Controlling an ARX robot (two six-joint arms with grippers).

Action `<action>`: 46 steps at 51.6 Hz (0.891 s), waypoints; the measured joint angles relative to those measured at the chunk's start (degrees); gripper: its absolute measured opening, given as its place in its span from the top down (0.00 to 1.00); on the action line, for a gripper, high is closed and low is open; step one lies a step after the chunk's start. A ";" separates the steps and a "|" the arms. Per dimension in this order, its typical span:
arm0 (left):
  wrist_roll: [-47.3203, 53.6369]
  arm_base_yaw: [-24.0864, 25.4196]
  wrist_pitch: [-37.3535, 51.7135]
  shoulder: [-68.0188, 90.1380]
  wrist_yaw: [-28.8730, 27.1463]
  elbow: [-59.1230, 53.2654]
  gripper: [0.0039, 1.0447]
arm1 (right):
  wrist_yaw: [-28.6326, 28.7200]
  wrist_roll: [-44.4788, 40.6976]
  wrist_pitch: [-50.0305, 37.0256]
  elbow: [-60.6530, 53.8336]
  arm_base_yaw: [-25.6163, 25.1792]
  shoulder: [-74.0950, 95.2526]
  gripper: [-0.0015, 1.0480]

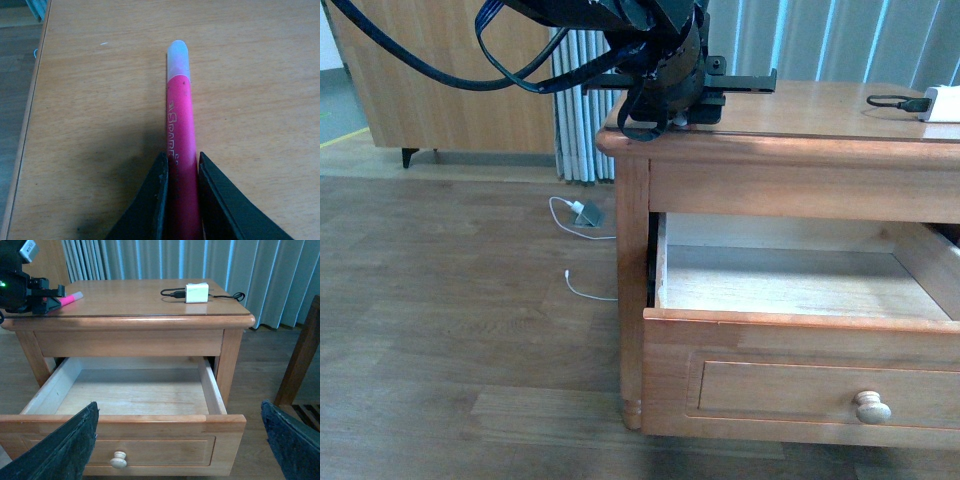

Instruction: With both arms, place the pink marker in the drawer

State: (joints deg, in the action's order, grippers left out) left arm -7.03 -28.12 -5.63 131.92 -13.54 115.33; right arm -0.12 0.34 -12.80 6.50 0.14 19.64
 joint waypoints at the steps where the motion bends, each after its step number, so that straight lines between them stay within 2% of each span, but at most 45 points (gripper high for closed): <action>1: -0.09 0.00 0.07 -0.09 0.04 -0.13 0.86 | 0.00 0.00 0.00 0.00 -0.02 0.00 0.08; 10: -1.05 0.31 1.60 -1.70 0.72 -2.99 0.86 | 0.00 0.00 0.00 0.00 0.00 0.00 0.08; 20: -1.64 0.74 6.10 -5.64 3.87 -9.86 0.86 | 0.00 0.00 0.00 0.00 -0.02 0.00 0.08; 31: 0.55 1.42 14.10 -13.99 11.74 -23.02 0.86 | 0.00 -0.02 0.00 0.02 -0.02 0.00 0.08; 46: 7.37 0.61 18.23 -27.82 21.66 -39.23 0.86 | 0.00 -0.02 0.00 0.02 0.00 0.00 0.08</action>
State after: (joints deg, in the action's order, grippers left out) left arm 0.34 -27.51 12.60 104.09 8.12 76.09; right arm -0.12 0.32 -12.80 6.52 0.14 19.64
